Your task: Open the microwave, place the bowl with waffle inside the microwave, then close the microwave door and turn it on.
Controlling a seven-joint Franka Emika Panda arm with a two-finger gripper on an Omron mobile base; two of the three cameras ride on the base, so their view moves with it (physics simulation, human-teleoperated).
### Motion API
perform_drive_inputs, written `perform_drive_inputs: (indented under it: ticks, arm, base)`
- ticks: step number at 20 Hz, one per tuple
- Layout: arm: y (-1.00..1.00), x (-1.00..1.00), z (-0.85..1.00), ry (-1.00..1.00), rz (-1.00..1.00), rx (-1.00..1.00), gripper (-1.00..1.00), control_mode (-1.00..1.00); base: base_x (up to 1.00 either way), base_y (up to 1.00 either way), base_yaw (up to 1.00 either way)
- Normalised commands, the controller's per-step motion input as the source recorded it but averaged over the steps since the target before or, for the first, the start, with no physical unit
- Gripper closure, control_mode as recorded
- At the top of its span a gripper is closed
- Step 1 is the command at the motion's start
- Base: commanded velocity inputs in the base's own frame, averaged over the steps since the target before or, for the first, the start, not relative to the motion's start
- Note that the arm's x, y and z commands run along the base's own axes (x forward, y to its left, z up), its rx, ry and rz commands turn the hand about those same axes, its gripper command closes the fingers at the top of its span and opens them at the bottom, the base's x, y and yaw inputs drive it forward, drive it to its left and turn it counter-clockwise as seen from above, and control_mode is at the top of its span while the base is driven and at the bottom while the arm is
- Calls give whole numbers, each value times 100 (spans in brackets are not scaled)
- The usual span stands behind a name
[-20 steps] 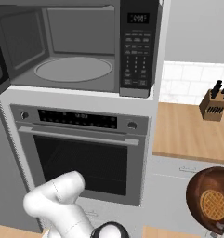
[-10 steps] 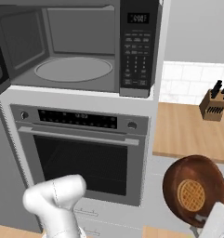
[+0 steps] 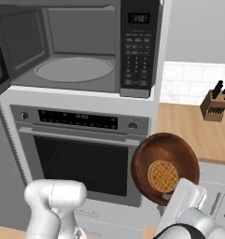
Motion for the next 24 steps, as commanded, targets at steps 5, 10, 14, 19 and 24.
perform_drive_inputs:
  ticks: [5,10,14,19,24]
  arm:
    - [100,0,74,0,-14,-8,100,-100]
    - [100,0,67,1,-10,-8,100,-100]
    - [100,9,66,0,-9,-8,100,-100]
    - [100,22,79,0,-2,-4,100,-100]
    - [93,50,84,0,0,-2,100,-100]
  base:
    - [0,0,0]
    - [0,0,0]
    - [0,0,0]
    - [0,0,0]
    - [0,0,0]
